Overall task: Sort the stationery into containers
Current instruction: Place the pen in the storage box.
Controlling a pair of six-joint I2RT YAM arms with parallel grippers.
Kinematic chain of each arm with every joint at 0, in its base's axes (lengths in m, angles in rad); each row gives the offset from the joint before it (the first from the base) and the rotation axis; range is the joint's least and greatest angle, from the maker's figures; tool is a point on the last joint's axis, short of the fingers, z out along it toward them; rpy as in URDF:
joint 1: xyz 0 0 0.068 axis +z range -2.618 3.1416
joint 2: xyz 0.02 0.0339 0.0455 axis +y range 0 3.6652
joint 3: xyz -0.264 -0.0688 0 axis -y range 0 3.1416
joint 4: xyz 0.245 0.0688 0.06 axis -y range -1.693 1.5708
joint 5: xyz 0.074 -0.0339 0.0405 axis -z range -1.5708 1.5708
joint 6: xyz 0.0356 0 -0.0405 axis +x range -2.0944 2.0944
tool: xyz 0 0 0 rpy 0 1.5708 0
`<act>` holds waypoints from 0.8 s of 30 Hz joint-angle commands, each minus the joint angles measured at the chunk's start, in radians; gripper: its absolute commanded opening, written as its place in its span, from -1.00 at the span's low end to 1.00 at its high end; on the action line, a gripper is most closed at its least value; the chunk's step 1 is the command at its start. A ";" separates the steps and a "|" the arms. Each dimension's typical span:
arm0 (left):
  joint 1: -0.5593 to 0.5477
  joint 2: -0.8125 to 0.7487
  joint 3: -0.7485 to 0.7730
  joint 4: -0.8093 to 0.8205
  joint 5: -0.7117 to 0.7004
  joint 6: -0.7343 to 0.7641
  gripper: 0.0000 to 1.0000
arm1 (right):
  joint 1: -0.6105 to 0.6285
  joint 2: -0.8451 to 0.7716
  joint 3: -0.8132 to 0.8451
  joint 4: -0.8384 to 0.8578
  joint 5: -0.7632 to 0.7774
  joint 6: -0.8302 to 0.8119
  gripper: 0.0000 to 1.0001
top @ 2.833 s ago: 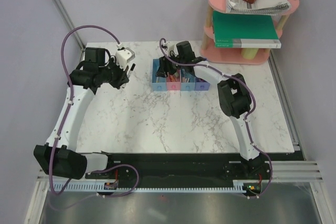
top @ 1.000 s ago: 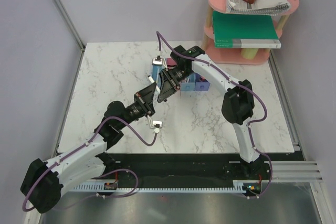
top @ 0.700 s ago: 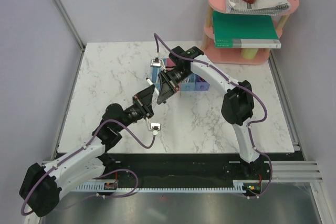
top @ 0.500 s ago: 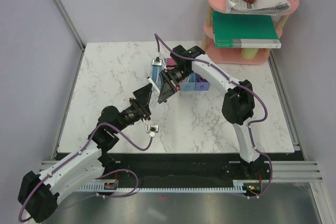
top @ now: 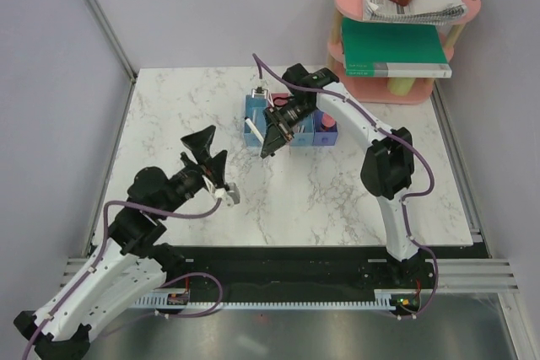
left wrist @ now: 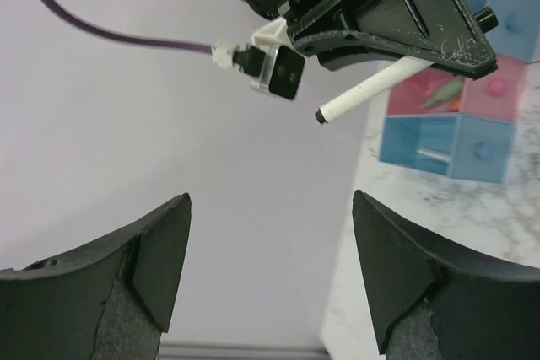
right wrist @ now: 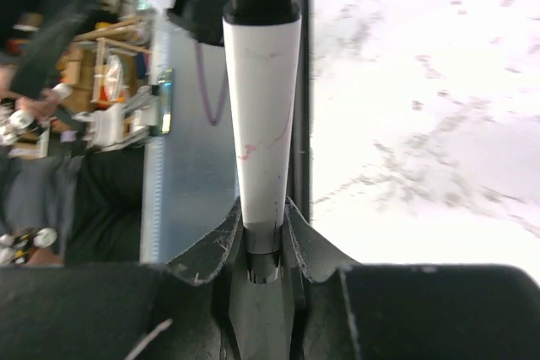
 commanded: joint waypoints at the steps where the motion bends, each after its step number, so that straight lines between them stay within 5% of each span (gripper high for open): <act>1: -0.003 0.085 0.189 -0.316 -0.131 -0.398 0.65 | -0.019 -0.046 0.044 0.155 0.219 0.066 -1.00; 6: 0.037 0.160 0.260 -0.561 0.048 -0.661 0.64 | -0.020 -0.048 0.031 0.397 0.521 0.169 -1.00; 10: 0.037 0.186 0.260 -0.673 0.034 -0.800 0.67 | -0.022 0.041 0.088 0.488 0.673 0.212 -1.00; 17: 0.092 0.413 0.453 -0.897 0.202 -0.958 0.72 | -0.016 0.207 0.209 0.614 0.773 0.275 -1.00; 24: 0.127 0.534 0.605 -0.958 0.340 -1.009 0.72 | -0.017 0.242 0.090 0.890 0.781 0.372 -1.00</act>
